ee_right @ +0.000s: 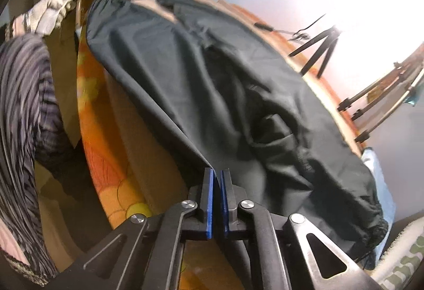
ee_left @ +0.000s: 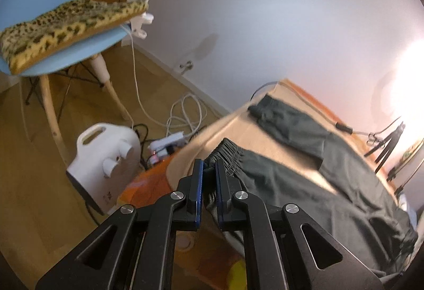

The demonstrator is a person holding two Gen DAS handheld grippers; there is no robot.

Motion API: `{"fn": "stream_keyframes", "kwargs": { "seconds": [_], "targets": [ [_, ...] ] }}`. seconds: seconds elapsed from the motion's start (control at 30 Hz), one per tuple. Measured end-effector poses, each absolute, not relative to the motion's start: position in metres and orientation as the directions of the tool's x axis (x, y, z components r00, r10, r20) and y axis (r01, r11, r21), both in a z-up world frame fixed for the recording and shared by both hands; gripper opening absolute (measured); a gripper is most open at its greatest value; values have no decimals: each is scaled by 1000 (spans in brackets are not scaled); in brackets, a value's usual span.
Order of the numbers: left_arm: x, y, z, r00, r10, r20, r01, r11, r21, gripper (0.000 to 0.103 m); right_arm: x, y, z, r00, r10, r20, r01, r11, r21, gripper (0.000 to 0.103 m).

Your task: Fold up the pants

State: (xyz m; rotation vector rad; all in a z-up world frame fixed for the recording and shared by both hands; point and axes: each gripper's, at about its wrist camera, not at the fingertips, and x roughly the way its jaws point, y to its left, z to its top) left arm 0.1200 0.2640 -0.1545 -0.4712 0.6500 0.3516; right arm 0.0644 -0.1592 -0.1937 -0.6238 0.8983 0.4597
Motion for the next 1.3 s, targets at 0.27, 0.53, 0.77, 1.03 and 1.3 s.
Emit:
{"fn": "stream_keyframes", "kwargs": {
  "seconds": [0.27,0.53,0.77,1.03,1.3],
  "targets": [
    [140,258,-125,778,152,-610,-414,854,-315,7,76,-162,-152,656,93,-749,-545,745,-385,0],
    [168,254,-89,824,147,-547,-378,861,-339,7,115,-167,-104,758,63,-649,-460,757,-464,0],
    [232,254,-84,793,165,-586,-390,876,-282,7,195,-182,-84,782,20,-623,-407,774,-486,0],
    [328,244,-116,709,165,-686,-416,883,-218,7,302,-185,-124,759,-56,-648,-393,755,-525,0],
    [401,235,-157,633,199,-748,-421,899,-118,7,366,-197,-173,723,-114,-681,-373,765,-524,0]
  ]
}}
